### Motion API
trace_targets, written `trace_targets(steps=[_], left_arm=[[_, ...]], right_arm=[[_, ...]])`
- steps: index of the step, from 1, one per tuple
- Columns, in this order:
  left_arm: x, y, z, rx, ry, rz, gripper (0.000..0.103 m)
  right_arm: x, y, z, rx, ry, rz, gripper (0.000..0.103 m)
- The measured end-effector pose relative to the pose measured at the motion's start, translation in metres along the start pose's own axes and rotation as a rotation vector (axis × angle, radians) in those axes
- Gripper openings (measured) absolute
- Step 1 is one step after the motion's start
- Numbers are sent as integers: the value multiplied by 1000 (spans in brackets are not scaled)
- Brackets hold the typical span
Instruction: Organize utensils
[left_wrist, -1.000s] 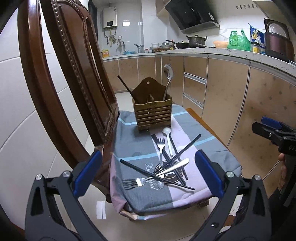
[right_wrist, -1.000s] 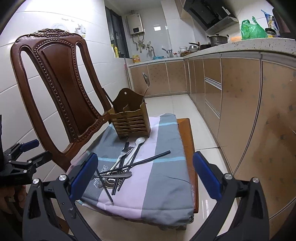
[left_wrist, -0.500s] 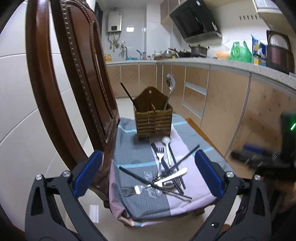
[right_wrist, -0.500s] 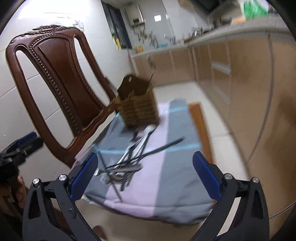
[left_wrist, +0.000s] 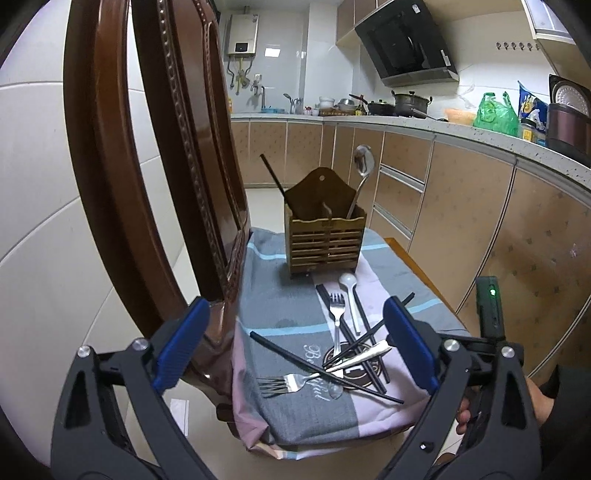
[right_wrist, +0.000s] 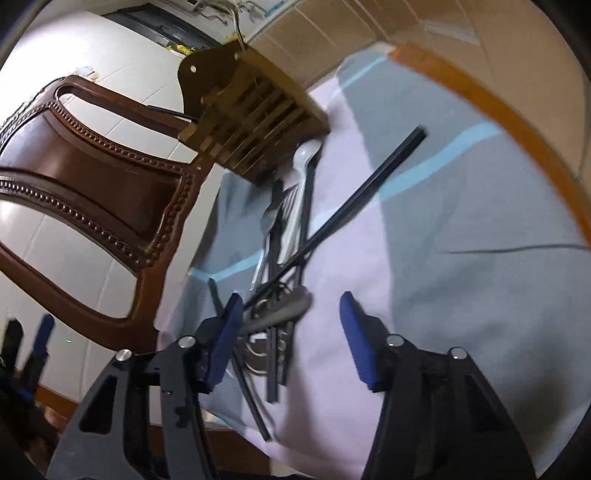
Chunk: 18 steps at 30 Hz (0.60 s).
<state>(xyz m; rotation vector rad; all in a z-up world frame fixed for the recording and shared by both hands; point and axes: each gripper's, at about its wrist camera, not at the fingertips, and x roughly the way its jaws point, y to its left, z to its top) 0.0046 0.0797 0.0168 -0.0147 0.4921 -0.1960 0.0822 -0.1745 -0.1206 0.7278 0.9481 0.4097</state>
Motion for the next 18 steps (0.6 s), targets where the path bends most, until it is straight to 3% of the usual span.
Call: trace_targets(steps=[4, 7, 9, 13, 18], left_arm=[[2, 5, 0, -9, 9, -1, 93], [3, 9, 0, -28, 15, -12, 93], [6, 11, -1, -29, 23, -9, 93], [13, 11, -3, -44, 51, -16, 93], [24, 11, -6, -79, 97, -19, 93]], right_arm=[[17, 7, 1, -13, 25, 0, 43], [24, 6, 4, -10, 34, -4, 30], [29, 3, 4, 4, 45, -7, 12], [21, 9, 6, -11, 24, 23, 10], [-14, 40, 10, -148, -81, 69, 3]])
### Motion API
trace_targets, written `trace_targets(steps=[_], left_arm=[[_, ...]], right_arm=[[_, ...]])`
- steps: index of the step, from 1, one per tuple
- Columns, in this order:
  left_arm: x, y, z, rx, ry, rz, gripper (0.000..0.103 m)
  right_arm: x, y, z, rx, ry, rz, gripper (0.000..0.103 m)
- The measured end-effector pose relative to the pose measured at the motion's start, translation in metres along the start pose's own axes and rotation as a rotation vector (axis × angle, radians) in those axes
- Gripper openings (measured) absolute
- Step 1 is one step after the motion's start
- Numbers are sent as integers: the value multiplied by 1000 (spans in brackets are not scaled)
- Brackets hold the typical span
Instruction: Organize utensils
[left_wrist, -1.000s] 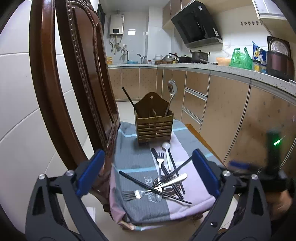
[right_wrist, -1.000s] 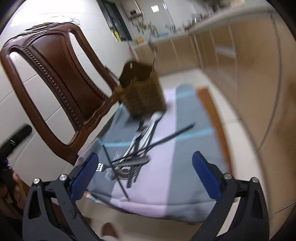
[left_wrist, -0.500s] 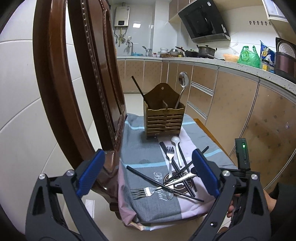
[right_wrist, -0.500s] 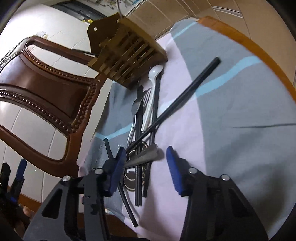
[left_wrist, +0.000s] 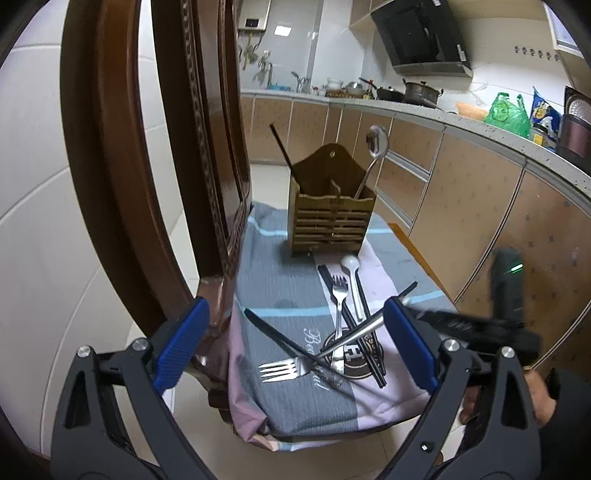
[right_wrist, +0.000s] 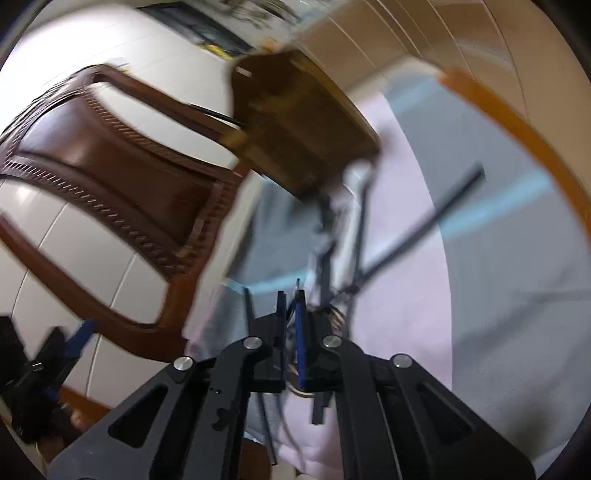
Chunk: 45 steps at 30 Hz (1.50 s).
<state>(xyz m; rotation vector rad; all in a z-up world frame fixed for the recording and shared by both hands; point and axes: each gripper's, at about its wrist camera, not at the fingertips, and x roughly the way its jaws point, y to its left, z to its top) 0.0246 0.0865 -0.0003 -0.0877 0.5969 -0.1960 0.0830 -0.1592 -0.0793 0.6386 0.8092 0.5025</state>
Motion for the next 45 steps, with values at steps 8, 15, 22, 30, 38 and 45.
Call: trace_targets(steps=[8, 15, 22, 30, 38, 45], left_arm=[[25, -14, -8, -4, 74, 17, 93], [72, -15, -13, -66, 174, 65, 91], [123, -29, -18, -138, 259, 252, 66], [158, -38, -28, -175, 316, 290, 54], [200, 13, -29, -383, 395, 346, 58], [219, 33, -12, -403, 383, 368, 28]], right_arm=[[-66, 45, 23, -232, -190, 3, 2], [-113, 52, 31, -347, -301, -97, 2], [-125, 35, 36, -336, -310, -129, 2], [-121, 24, 36, -299, -266, -100, 2], [-126, 18, 36, -282, -269, -95, 2], [-133, 21, 36, -296, -287, -103, 2]])
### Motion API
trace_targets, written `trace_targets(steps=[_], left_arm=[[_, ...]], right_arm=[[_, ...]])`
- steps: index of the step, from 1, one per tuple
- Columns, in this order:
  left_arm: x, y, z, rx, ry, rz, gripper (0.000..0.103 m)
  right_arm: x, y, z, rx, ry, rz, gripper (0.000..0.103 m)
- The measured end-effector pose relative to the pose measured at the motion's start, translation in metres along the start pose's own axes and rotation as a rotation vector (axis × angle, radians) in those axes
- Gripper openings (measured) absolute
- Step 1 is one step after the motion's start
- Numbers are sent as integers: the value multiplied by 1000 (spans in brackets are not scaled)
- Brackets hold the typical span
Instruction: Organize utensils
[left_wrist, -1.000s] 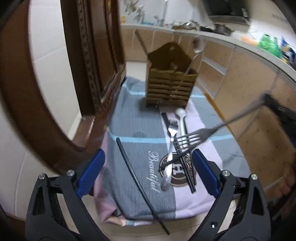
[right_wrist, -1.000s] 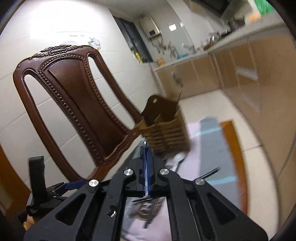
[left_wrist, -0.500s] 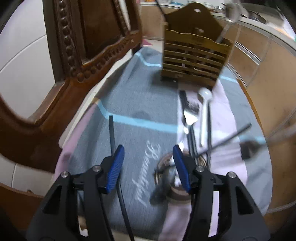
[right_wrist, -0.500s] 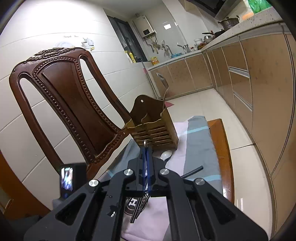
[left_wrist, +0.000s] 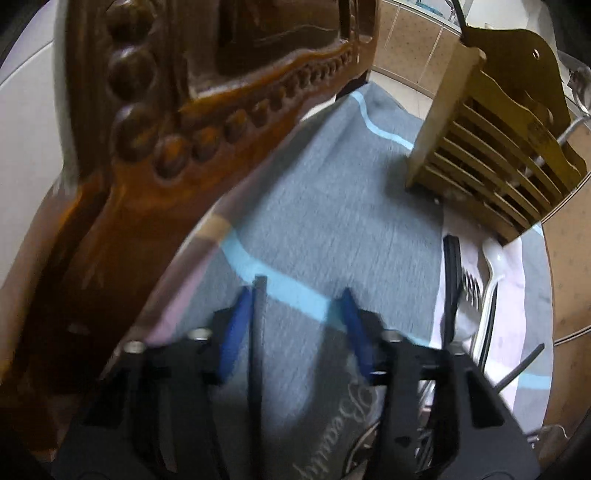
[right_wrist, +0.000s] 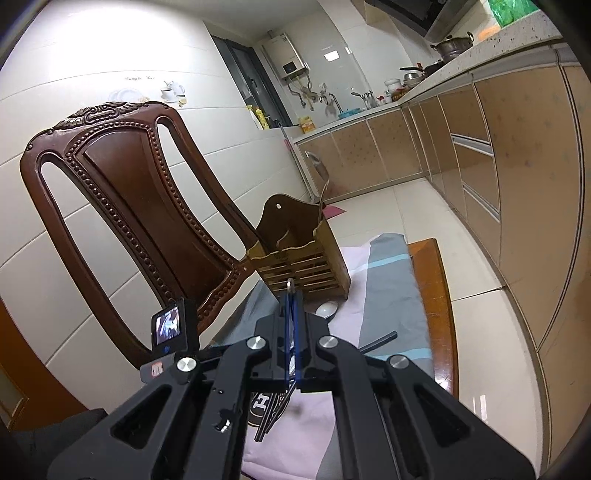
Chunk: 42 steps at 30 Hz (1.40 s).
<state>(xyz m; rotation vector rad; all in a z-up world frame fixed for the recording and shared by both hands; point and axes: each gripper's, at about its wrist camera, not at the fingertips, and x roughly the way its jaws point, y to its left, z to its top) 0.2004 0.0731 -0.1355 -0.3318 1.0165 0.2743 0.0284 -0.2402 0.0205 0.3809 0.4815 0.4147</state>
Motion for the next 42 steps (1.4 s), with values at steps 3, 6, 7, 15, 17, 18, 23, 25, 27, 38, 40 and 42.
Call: trace_targets(steps=[3, 6, 7, 15, 17, 18, 23, 25, 27, 38, 40, 42], left_arm=[[0, 3, 3, -3, 8, -55, 7], [-17, -3, 3, 54, -44, -117, 6], [-29, -4, 4, 72, -68, -164, 6], [-150, -1, -2, 213, -241, -388, 6], [-179, 0, -7, 244, -295, -409, 6], [-189, 0, -9, 258, -315, -417, 6], [-236, -6, -19, 326, -375, -454, 6], [-247, -7, -21, 346, -397, -456, 6], [-259, -6, -22, 352, -427, -465, 6], [-285, 21, -18, 321, -476, -476, 6], [-281, 20, -19, 325, -472, -466, 6], [-276, 18, -17, 322, -464, -468, 6]], right_arm=[[-3, 2, 2, -15, -9, -11, 2], [-6, 4, 3, -27, -16, -21, 2], [-7, 4, 3, -29, -20, -23, 2], [-19, 10, 8, -43, -64, -46, 2], [-24, 14, 10, -47, -78, -46, 2], [-26, 16, 12, -55, -86, -51, 2], [-42, 41, 23, -117, -124, -72, 2], [-49, 52, 27, -151, -141, -88, 2], [-52, 61, 30, -178, -142, -105, 2], [-42, 73, 31, -217, -82, -163, 2], [-38, 71, 32, -212, -67, -167, 2], [-34, 68, 33, -207, -55, -171, 2]])
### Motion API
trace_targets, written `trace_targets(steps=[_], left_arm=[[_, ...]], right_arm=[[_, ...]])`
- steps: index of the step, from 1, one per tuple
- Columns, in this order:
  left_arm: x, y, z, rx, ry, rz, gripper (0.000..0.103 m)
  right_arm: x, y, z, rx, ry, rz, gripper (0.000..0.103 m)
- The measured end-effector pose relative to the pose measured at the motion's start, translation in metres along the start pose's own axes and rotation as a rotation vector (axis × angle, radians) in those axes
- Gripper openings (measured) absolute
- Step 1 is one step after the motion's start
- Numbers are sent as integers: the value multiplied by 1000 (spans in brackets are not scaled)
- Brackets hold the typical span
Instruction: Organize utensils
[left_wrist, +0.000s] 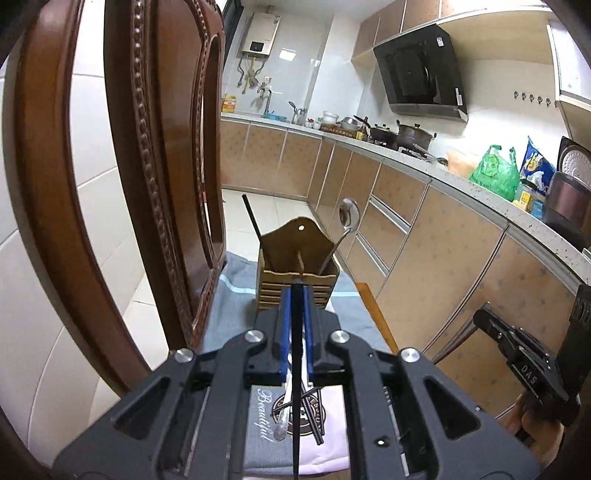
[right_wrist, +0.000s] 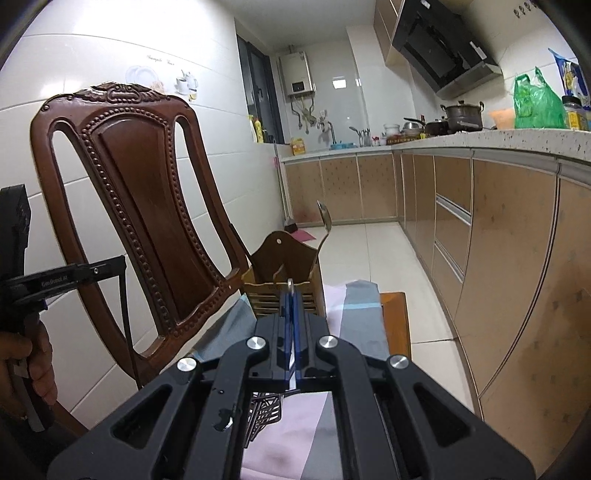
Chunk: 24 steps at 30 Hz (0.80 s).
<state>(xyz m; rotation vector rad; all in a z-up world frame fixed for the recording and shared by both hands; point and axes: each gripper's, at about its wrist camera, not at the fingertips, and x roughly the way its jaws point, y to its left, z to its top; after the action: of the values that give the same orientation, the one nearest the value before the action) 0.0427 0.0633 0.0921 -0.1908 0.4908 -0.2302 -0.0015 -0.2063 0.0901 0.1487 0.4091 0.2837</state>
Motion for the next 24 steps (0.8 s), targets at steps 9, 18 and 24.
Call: trace_targets(steps=[9, 18, 24], left_arm=[[20, -15, 57, 29, -51, -16, 6], [51, -30, 169, 54, -230, 13, 6], [97, -19, 206, 22, -303, 42, 6]], right_arm=[[26, -1, 48, -23, -21, 13, 2], [77, 6, 148, -99, -110, 1, 2], [140, 8, 174, -131, -101, -33, 2]])
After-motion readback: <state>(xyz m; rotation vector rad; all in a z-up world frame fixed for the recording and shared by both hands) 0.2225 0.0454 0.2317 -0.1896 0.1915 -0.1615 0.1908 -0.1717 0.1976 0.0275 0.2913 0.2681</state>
